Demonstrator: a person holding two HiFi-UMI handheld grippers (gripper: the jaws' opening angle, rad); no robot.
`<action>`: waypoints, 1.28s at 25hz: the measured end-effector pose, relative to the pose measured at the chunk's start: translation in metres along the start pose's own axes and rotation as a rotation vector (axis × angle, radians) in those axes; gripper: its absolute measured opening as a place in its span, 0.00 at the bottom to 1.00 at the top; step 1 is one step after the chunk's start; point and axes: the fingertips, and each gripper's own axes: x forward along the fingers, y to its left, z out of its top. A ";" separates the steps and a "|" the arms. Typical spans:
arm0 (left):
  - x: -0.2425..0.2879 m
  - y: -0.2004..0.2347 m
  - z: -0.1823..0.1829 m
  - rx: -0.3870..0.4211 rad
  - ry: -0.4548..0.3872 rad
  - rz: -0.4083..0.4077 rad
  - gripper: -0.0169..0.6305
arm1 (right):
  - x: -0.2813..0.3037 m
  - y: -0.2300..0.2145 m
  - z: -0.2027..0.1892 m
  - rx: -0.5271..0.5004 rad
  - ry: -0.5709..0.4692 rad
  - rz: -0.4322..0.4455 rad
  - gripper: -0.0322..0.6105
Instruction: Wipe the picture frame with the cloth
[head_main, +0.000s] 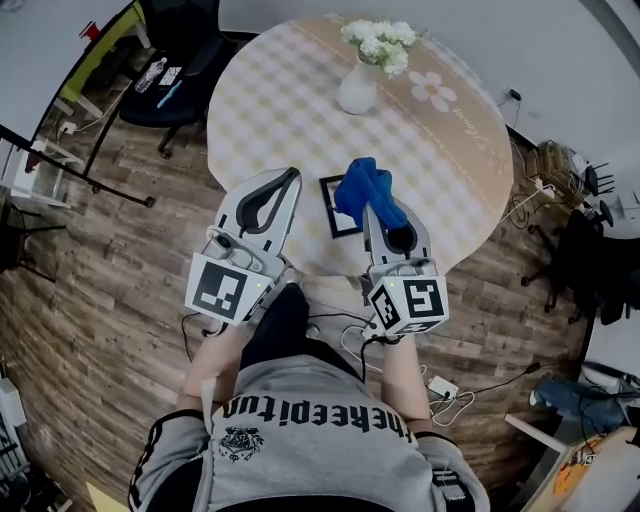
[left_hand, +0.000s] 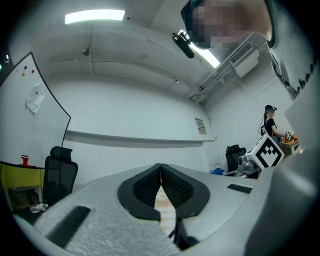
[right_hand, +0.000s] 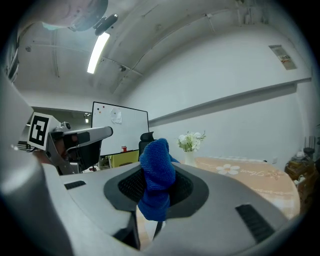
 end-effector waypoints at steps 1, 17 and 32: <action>0.003 0.004 -0.004 -0.003 0.004 0.002 0.05 | 0.006 -0.001 -0.004 0.002 0.012 0.003 0.19; 0.020 0.045 -0.066 -0.104 0.136 0.049 0.05 | 0.071 -0.018 -0.104 0.023 0.275 0.040 0.19; 0.028 0.064 -0.099 -0.136 0.184 0.066 0.05 | 0.104 -0.028 -0.169 -0.007 0.453 0.049 0.19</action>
